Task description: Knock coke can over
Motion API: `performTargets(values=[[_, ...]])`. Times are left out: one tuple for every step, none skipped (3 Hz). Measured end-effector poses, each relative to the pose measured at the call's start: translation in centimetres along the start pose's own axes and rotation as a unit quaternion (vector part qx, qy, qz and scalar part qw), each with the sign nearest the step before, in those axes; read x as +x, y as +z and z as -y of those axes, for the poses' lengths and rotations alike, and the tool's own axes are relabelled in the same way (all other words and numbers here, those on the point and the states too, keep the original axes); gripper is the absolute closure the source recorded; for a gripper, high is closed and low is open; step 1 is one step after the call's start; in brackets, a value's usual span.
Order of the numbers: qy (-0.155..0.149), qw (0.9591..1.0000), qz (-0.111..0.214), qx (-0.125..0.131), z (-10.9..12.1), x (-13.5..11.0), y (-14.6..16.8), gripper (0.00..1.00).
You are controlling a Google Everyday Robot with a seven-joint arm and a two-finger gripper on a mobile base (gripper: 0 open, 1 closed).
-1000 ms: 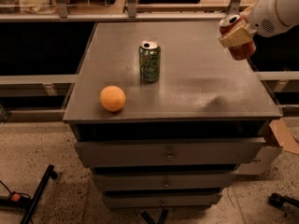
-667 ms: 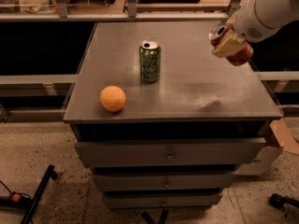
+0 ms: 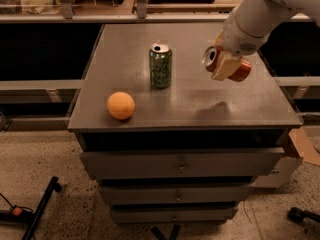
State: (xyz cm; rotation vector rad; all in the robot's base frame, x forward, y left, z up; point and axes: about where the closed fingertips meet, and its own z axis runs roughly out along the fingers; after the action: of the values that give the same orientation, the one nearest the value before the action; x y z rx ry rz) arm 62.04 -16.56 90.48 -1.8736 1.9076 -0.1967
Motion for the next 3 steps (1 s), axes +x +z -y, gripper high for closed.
performTargets(values=[[-0.040, 0.9975, -0.027, -0.051, -0.9, -0.3, 1.4, 1.00], [-0.046, 0.9930, -0.066, -0.087, -1.2, 0.3, 2.7, 0.84], [-0.035, 0.9856, -0.113, -0.120, -1.4, 1.0, 4.3, 0.60]])
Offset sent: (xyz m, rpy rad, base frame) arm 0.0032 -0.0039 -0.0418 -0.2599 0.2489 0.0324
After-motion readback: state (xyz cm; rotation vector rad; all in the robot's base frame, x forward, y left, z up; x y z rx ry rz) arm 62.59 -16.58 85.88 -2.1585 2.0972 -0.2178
